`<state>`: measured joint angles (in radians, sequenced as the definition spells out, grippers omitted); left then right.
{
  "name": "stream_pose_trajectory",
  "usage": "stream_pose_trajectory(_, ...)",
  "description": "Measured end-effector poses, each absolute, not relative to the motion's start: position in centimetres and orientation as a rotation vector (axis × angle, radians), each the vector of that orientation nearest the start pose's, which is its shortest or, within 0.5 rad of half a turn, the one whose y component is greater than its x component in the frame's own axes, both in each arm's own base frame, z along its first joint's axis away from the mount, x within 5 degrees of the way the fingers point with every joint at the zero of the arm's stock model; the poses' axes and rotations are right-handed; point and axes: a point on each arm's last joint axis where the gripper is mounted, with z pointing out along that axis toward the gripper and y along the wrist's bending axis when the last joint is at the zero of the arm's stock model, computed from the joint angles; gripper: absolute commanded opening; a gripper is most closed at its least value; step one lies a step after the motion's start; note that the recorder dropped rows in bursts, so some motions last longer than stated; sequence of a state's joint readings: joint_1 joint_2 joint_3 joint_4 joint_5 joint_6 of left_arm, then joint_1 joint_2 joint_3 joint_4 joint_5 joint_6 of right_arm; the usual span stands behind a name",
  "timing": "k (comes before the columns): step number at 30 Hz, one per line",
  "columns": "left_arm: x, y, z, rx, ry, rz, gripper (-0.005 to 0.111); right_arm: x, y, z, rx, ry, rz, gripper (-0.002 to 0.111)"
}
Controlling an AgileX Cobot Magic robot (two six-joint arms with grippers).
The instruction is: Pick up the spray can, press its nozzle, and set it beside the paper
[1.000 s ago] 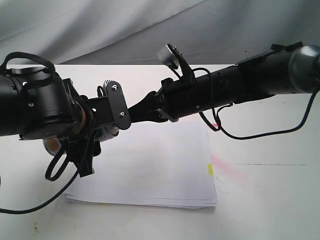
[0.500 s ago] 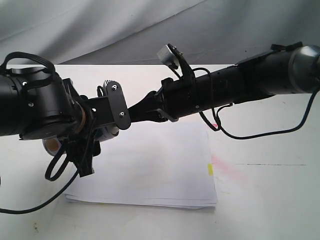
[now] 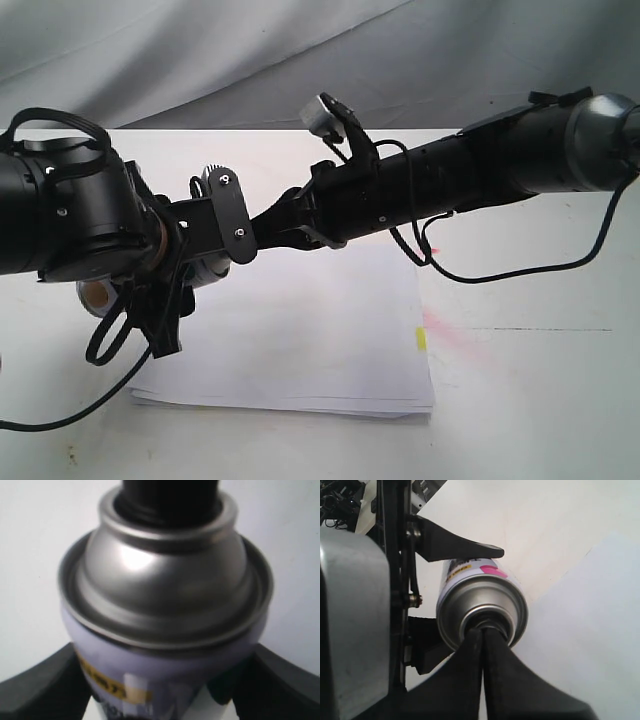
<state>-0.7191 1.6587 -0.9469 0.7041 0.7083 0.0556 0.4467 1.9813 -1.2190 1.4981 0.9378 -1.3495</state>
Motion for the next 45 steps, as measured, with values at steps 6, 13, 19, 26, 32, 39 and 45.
stream_pose_trajectory(6, 25.8, -17.5, 19.5, 1.599, 2.180, 0.573, 0.000, 32.6, 23.7, 18.9, -0.868, 2.156, 1.360, 0.000)
stream_pose_trajectory(13, 25.9, -17.4, 19.6, 1.608, 2.165, 0.588, 0.000, 32.7, 23.7, 18.9, -0.860, 2.159, 1.351, 0.000)
stream_pose_trajectory(19, 25.9, -17.4, 19.6, 1.601, 2.168, 0.588, 0.000, 32.7, 23.7, 18.9, -0.858, 2.157, 1.357, 0.000)
stream_pose_trajectory(26, 26.0, -18.0, 19.6, 1.582, 2.127, 0.528, 0.000, 33.5, 20.9, 19.2, -0.866, 2.140, 1.429, 0.000)
stream_pose_trajectory(32, 26.0, -18.0, 19.6, 1.563, 2.139, 0.522, 0.000, 34.3, 18.5, 19.7, -0.878, 2.151, 1.361, 0.000)
stream_pose_trajectory(39, 26.0, -18.1, 19.6, 1.557, 2.141, 0.518, 0.000, 34.2, 18.4, 20.2, -0.885, 2.135, 1.365, 0.000)
stream_pose_trajectory(45, 26.0, -18.1, 19.6, 1.558, 2.137, 0.519, 0.000, 34.2, 18.4, 20.2, -0.885, 2.135, 1.365, 0.000)
